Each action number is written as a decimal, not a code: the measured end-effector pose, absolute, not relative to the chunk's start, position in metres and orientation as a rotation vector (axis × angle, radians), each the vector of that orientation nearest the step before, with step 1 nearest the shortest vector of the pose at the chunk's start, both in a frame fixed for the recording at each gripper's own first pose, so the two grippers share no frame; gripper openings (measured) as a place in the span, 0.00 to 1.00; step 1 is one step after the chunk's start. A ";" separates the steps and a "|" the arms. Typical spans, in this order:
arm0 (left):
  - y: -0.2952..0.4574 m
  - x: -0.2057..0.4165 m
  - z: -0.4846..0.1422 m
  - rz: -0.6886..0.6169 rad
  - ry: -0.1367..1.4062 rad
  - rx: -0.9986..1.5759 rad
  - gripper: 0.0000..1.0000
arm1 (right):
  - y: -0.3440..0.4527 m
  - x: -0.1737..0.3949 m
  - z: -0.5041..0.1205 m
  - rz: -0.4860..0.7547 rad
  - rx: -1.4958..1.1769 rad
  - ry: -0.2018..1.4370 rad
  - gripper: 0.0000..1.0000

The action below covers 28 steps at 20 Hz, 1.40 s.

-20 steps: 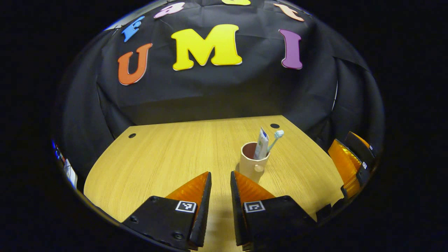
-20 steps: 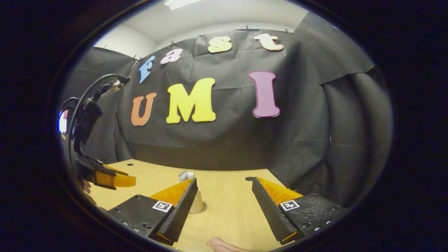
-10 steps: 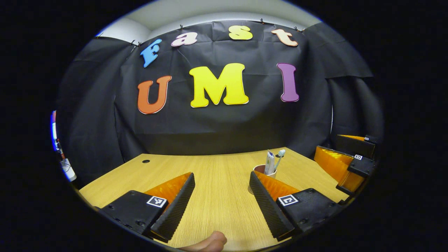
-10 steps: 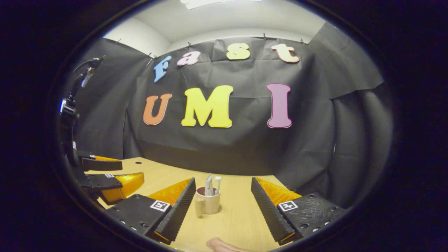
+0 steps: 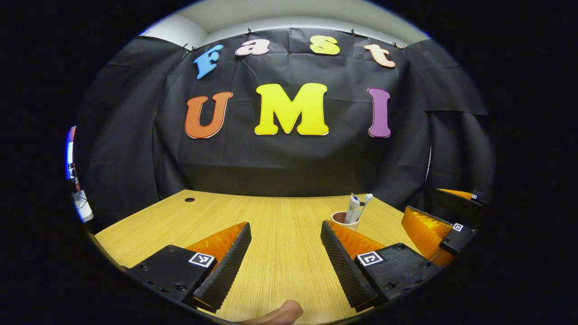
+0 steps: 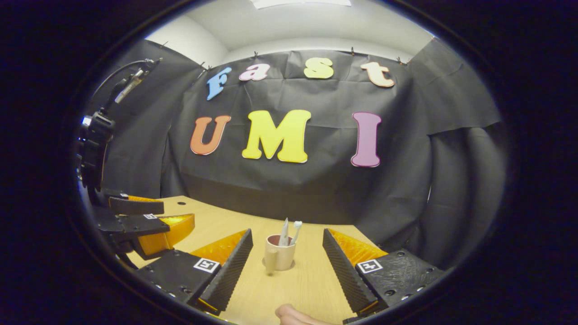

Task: Put the toothbrush and toothpaste on the desktop into the cup, then pick up the cup and place it on the coaster on the desktop.

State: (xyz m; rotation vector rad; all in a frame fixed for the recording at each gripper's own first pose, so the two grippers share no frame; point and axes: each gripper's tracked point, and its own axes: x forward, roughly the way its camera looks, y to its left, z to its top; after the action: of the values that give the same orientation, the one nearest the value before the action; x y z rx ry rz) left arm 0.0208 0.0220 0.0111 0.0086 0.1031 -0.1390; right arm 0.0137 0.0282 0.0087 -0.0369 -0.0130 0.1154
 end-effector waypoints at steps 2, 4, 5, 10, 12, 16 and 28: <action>0.016 0.020 0.010 -0.155 0.096 0.007 0.98 | 0.027 0.016 0.010 0.134 0.004 -0.008 0.96; 0.001 0.014 0.003 -0.165 0.103 0.044 0.98 | 0.021 0.021 0.004 0.132 0.006 0.008 0.96; 0.001 0.016 0.002 -0.157 0.101 0.068 0.98 | 0.017 0.023 0.002 0.127 0.002 0.014 0.95; -0.005 0.022 -0.008 -0.159 0.113 0.084 0.99 | 0.013 0.029 -0.001 0.126 0.016 0.031 0.95; -0.003 0.022 -0.008 -0.157 0.118 0.066 0.99 | 0.013 0.032 -0.003 0.125 0.014 0.031 0.95; 0.004 0.023 -0.007 -0.134 0.114 0.059 0.94 | 0.012 0.036 -0.007 0.123 0.008 0.040 0.94; 0.001 0.020 -0.002 -0.143 0.097 0.072 0.99 | 0.021 0.030 -0.007 0.145 -0.026 0.034 0.93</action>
State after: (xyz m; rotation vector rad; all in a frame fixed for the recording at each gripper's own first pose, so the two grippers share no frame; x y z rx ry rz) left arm 0.0196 0.0009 -0.0020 0.0723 0.0967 -0.1428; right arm 0.0297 0.0206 -0.0068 -0.0257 0.0339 0.1453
